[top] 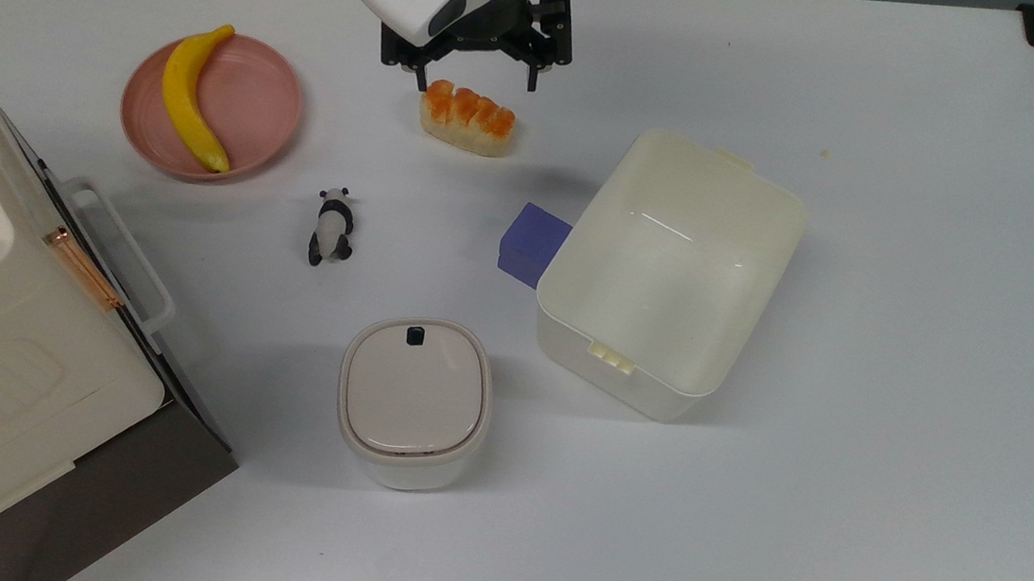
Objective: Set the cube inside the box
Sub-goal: 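Move the open gripper down over the purple cube beside the box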
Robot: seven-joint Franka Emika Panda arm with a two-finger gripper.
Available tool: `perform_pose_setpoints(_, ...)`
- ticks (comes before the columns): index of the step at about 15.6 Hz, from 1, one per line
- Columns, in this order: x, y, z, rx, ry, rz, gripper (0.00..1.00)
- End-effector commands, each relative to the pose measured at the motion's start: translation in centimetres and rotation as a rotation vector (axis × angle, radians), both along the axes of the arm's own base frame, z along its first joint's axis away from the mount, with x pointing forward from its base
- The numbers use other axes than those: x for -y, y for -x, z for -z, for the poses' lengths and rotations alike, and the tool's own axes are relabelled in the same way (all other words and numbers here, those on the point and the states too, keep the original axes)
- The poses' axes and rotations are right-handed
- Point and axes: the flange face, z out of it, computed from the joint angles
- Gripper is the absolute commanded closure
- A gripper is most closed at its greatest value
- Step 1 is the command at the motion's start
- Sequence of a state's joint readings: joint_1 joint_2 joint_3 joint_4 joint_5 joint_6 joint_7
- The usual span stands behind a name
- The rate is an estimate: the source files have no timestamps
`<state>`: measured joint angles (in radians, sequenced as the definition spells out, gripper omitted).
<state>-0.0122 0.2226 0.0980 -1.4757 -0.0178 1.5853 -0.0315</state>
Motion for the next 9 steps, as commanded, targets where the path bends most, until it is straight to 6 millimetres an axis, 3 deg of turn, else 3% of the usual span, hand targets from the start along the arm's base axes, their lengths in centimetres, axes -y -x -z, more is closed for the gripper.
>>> perform_pose_setpoints(1,0.08,-0.13,-0.52,0.044,0.016,-0.004,0.00)
perform_pose_setpoints(9,0.07,-0.17,-0.66,0.050,-0.048,-0.209,0.00)
